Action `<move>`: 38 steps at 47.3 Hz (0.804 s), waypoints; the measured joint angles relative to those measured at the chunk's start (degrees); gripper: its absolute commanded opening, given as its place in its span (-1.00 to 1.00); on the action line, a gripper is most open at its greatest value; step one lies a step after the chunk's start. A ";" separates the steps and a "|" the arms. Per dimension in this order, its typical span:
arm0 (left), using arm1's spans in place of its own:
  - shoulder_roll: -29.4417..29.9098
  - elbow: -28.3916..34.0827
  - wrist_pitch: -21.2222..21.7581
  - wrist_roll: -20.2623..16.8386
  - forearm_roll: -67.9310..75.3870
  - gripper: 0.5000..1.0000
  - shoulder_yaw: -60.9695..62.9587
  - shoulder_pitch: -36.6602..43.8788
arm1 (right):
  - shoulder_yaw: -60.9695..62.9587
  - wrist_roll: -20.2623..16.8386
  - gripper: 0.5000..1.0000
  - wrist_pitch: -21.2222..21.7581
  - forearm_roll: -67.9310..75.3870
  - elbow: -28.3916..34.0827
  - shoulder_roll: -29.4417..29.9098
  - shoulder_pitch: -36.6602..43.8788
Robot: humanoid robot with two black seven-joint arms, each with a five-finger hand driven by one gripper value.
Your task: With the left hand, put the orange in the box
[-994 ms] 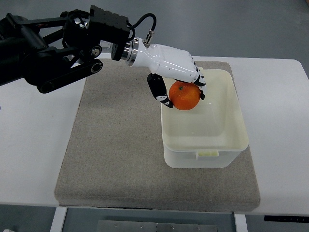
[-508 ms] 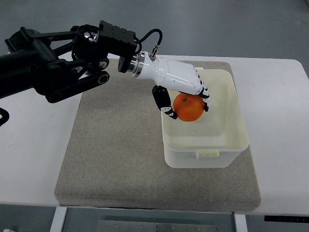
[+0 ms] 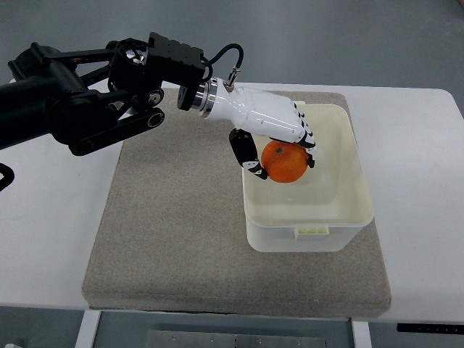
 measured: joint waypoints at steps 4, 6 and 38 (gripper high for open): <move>0.00 0.00 0.08 0.00 -0.68 0.72 0.00 0.00 | 0.00 0.00 0.70 0.00 0.00 0.00 0.00 0.00; 0.00 0.00 0.10 0.00 -0.72 0.79 0.00 0.00 | 0.00 0.00 0.70 0.00 0.00 0.00 0.00 0.00; 1.64 7.45 0.85 -0.01 -1.37 0.84 -5.91 -0.09 | 0.00 0.00 0.70 0.00 -0.01 0.00 0.00 0.00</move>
